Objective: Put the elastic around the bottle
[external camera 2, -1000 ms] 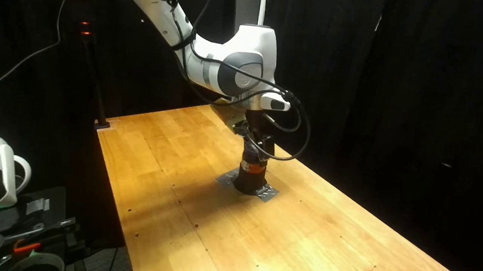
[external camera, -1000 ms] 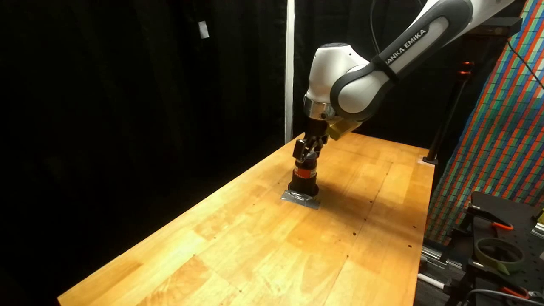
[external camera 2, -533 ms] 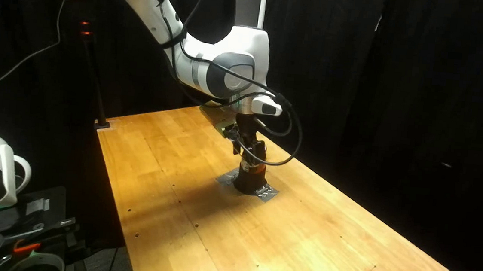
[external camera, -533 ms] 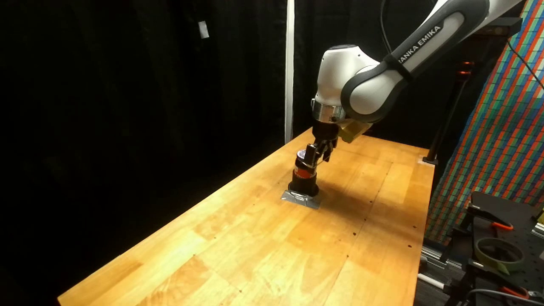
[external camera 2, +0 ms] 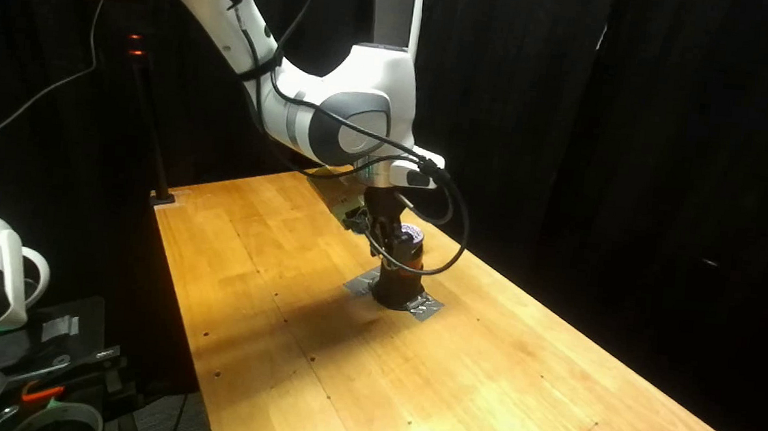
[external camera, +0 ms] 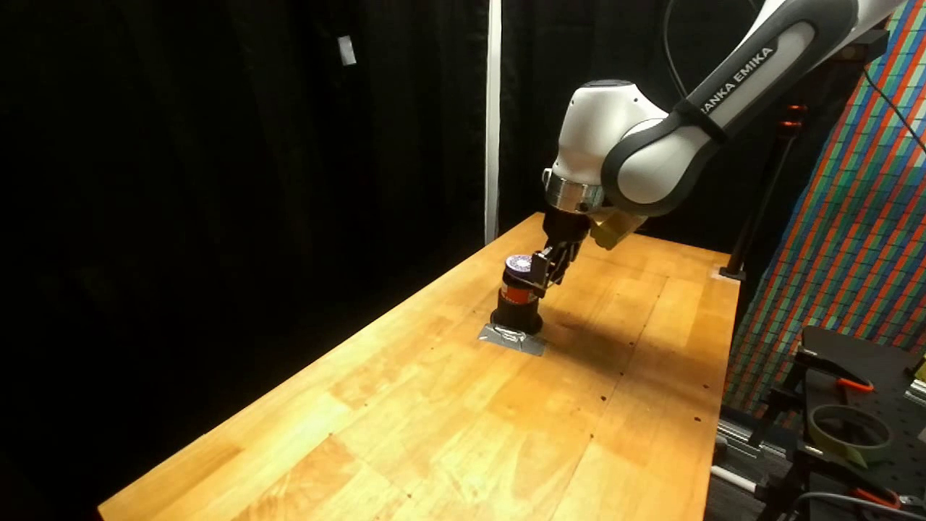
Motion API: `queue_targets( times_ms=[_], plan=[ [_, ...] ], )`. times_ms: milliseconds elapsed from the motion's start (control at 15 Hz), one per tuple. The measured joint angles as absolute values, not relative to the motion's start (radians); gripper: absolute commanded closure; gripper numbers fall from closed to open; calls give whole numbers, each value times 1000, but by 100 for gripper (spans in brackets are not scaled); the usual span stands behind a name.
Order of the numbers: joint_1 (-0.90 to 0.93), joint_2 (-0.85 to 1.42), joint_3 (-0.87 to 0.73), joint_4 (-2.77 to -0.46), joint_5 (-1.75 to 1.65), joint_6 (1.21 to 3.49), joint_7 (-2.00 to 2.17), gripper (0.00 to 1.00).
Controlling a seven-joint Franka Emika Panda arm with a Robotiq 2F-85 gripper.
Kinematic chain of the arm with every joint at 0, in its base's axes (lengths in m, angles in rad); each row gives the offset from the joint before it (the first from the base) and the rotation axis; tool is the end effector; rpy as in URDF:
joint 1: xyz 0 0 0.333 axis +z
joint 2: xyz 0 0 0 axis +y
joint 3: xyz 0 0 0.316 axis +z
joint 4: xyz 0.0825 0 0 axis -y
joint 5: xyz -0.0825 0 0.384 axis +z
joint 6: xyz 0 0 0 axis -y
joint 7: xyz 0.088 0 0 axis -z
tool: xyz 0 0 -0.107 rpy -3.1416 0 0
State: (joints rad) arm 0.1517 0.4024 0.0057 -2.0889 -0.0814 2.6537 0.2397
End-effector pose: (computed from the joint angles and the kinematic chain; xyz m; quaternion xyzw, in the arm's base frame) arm 0.5941 0.0965 0.2444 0.9965 -0.0070 0.0836 0.0044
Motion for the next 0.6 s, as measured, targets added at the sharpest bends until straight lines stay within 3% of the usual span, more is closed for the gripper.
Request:
queue_targets(
  times_ms=[200, 467, 600],
  plan=[
    [149, 342, 5, -2177, -81, 2723, 239, 87],
    [147, 264, 7, -2318, -81, 2905, 235, 96],
    [146, 246, 8, -2384, -79, 3061, 235, 90]
  ],
)
